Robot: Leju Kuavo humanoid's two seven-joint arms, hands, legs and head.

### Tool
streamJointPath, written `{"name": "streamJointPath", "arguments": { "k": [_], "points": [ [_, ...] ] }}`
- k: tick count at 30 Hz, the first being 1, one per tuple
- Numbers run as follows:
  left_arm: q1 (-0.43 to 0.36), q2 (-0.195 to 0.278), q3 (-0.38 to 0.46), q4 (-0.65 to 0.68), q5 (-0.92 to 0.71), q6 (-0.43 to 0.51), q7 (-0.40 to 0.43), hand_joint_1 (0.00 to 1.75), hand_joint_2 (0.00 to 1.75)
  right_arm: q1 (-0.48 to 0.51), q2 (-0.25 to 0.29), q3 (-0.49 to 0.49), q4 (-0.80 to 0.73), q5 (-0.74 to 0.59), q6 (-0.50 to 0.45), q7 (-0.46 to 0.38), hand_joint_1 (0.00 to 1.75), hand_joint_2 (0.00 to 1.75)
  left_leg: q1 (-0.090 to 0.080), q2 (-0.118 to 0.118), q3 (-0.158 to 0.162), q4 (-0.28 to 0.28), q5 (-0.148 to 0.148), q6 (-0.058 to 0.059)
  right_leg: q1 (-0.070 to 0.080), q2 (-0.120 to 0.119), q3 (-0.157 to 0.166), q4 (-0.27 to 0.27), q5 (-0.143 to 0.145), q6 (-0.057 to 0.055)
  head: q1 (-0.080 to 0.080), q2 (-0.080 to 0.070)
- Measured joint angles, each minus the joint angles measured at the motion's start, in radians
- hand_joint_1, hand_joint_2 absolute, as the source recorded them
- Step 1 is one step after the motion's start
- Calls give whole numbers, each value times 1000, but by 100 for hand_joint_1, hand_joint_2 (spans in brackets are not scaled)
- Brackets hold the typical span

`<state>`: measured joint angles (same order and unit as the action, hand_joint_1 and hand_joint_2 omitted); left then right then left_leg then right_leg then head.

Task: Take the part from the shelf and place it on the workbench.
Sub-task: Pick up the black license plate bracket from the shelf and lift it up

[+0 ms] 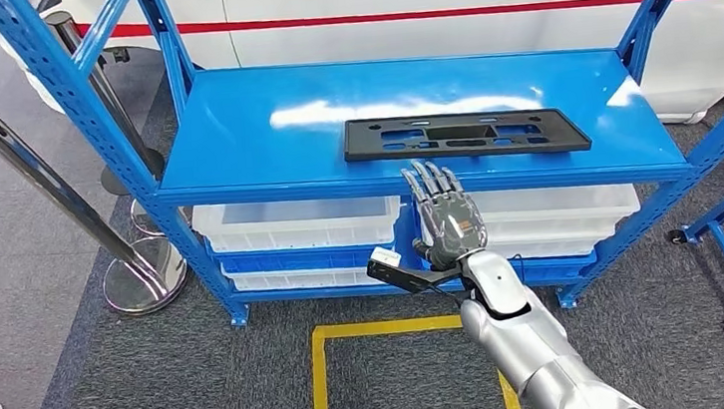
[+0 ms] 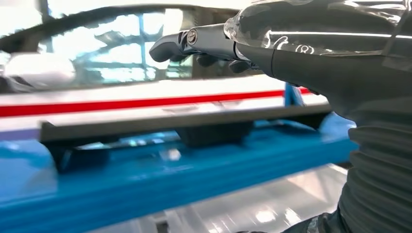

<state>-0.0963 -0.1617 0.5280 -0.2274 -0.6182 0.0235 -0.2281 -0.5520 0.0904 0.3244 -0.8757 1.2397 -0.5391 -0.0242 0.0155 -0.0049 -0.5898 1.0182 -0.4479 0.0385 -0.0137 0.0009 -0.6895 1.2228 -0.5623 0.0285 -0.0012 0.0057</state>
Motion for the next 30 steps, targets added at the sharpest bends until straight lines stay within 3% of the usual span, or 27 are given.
{"name": "streamJointPath", "arguments": {
  "k": [1, 2, 3, 5, 7, 12, 13, 16, 17, 18, 19, 20, 22, 23, 27, 28, 30],
  "points": [
    [0, 0, 0, 0, -1, 3, 0, 0, 0, 1, -4, 7, -5, 6, -1, 11, 0, 175, -1, 0, 0, 0, 0, 1, 0, 0, -28, 53, -16, 1, 0, 0],
    [0, -1, 0, 0, -3, 6, 0, 0, 0, 0, -10, 21, -15, 14, -4, 28, 0, 175, -1, 0, 0, 1, -1, 2, -1, 0, -44, 77, -14, 1, 0, 0],
    [0, -2, -1, 0, -6, 11, -1, 0, 0, -3, -19, 39, -27, 25, -8, 49, 0, 175, -2, -1, 1, 1, -2, 1, -1, 0, -41, 65, 7, 0, 0, 0],
    [-2, -4, -2, 0, -15, 22, -3, 0, 0, -16, -38, 77, -60, 50, -20, 103, 0, 175, -2, -2, 5, 3, -6, -2, -1, 0, 8, -47, 80, -5, 0, 0],
    [-6, -6, -3, 0, -24, 32, -6, 0, 0, -33, -56, 112, -91, 77, -35, 163, 0, 175, -6, -2, 4, 8, -10, -9, 3, 0, 55, -152, 119, -12, 0, 0],
    [-13, -8, -3, 0, -41, 46, -13, 0, 0, -52, -93, 202, -160, 141, -62, 294, 0, 175, -7, -1, -4, 27, -31, -32, 2, 2, 71, -188, 118, -34, 0, 0],
    [-15, -8, -3, 0, -45, 47, -14, 0, 0, -56, -99, 221, -174, 155, -69, 319, 0, 175, -5, -1, -18, 61, -52, -36, 0, 2, 73, -191, 119, -39, 0, 0],
    [-18, -8, -3, 0, -52, 43, -19, 0, 0, -59, -113, 270, -208, 203, -94, 395, 0, 175, -2, 0, -103, 244, -135, -47, 1, 0, 75, -191, 117, -49, -1, 0],
    [-18, -8, -3, 0, -54, 39, -22, 0, 0, -55, -117, 283, -214, 222, -101, 421, 0, 175, -2, 0, -122, 280, -140, -48, 1, 0, 76, -191, 116, -50, -1, 0],
    [-18, -8, -3, 0, -57, 33, -26, 0, 0, -51, -120, 292, -219, 242, -110, 446, 0, 175, -2, 0, -124, 278, -125, -48, 2, 0, 78, -190, 115, -50, -1, 0],
    [-19, -8, -3, 0, -61, 26, -30, 0, 0, -47, -123, 298, -224, 261, -119, 468, 0, 175, -2, 0, -106, 236, -93, -46, 2, 0, 79, -189, 113, -49, -1, 0],
    [-21, -8, -3, 0, -67, 18, -35, 0, 0, -44, -125, 302, -227, 277, -129, 484, 0, 175, -2, 0, -75, 168, -54, -43, 2, 1, 82, -188, 111, -48, -1, 0],
    [-26, -8, -3, 0, -80, 5, -42, 0, 0, -39, -127, 303, -231, 294, -146, 494, 0, 175, -7, 0, -19, 49, -10, -33, 4, 2, 83, -186, 107, -42, 0, 0],
    [-29, -8, -3, 0, -86, 2, -43, 0, 0, -36, -128, 301, -232, 294, -151, 489, 0, 175, -9, -1, -6, 20, -5, -29, 5, 2, 82, -185, 107, -38, 0, 0],
    [-32, -8, -4, 0, -95, -2, -44, 0, 0, -19, -131, 286, -232, 295, -156, 466, 0, 175, -6, -1, 1, -1, -2, -12, 5, 1, 78, -178, 99, -19, 0, 0],
    [-33, -9, -4, 0, -96, -3, -44, 0, 0, -18, -132, 281, -232, 295, -156, 464, 0, 175, -4, 0, 4, -7, 2, -6, 5, 1, 67, -152, 81, -15, 0, 0],
    [-34, -9, -4, 0, -100, -3, -44, 0, 0, -13, -134, 270, -231, 295, -157, 458, 0, 175, -3, 1, 6, -11, 4, 0, 2, 1, 17, -46, 24, -9, 0, 0]
  ]
}}
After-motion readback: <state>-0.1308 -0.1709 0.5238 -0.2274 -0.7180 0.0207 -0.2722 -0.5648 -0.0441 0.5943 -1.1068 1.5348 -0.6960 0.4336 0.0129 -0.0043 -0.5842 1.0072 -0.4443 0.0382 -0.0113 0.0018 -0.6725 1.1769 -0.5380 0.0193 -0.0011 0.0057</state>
